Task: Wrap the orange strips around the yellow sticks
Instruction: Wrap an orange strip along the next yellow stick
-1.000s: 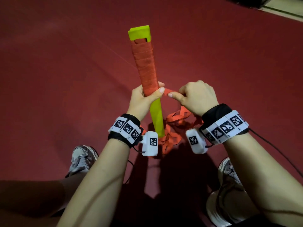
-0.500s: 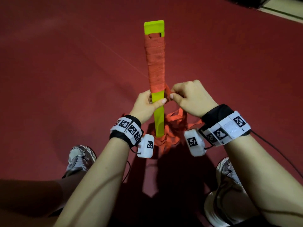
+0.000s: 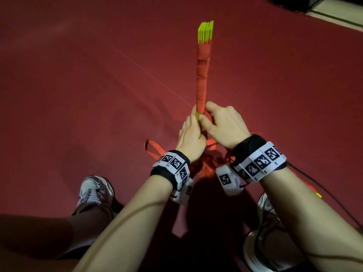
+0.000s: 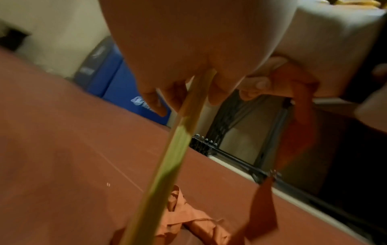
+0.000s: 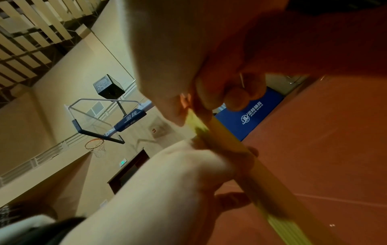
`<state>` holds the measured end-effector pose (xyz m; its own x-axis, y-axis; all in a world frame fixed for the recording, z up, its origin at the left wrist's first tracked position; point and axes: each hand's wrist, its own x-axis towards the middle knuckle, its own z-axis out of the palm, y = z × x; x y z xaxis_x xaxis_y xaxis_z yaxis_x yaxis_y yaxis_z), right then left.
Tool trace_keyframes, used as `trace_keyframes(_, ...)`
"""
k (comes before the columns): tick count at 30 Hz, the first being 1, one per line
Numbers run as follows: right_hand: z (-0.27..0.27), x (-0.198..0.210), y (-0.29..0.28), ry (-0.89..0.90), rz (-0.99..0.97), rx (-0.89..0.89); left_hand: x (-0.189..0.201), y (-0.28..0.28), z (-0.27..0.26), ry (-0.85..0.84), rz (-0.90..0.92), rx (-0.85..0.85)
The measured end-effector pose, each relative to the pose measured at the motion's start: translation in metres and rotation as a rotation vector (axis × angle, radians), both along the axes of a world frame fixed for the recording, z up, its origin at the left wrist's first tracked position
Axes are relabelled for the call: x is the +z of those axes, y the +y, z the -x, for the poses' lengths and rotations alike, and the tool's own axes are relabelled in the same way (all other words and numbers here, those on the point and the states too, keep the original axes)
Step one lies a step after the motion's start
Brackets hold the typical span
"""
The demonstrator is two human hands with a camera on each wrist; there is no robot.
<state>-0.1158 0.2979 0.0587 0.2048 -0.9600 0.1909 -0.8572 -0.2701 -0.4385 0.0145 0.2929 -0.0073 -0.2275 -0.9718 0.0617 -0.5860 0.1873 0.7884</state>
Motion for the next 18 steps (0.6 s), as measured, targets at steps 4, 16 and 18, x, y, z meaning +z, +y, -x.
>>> trace_keyframes(4,0.008,0.001,0.0,-0.001,0.034,-0.066,0.002,0.002,0.003,-0.076,0.045,-0.078)
trace_keyframes(16,0.016,0.007,-0.007,-0.049,0.035,-0.034,0.004,-0.025,-0.027,0.4,-0.141,-0.02)
trace_keyframes(18,0.015,0.007,-0.008,-0.056,0.056,-0.047,0.003,-0.023,-0.025,0.446,-0.169,0.013)
